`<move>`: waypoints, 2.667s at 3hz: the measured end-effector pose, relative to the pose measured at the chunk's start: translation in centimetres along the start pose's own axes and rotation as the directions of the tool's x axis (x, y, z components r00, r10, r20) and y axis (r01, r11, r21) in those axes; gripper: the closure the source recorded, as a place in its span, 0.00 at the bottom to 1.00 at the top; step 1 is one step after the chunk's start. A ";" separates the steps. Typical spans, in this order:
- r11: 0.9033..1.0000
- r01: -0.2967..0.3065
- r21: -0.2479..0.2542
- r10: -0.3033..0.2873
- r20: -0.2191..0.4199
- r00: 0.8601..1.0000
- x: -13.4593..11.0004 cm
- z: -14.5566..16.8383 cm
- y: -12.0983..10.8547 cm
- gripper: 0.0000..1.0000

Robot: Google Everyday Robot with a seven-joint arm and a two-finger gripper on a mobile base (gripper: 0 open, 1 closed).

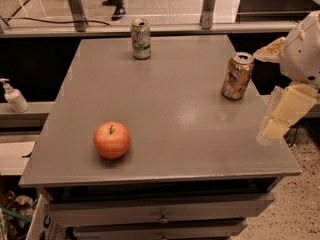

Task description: Move apple near 7up can

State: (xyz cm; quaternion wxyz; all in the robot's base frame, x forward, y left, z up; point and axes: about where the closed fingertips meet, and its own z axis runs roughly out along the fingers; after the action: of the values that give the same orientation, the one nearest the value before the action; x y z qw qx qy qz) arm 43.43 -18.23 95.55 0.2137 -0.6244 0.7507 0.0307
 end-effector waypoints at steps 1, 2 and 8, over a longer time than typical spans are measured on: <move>0.998 0.038 -0.041 -0.034 0.104 0.994 -2.3 2.1 1.8 0.00; 0.993 0.082 -0.087 -0.063 0.201 0.978 -5.3 4.8 3.7 0.00; 0.965 0.100 -0.241 0.019 0.448 0.894 -16.0 15.1 8.1 0.00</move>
Offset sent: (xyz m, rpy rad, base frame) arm -0.0206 0.1163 -0.0576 0.2895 0.0500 0.2284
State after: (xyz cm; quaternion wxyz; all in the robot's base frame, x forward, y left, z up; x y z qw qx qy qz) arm 42.01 3.11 85.84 0.2981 -0.6386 0.6578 0.2660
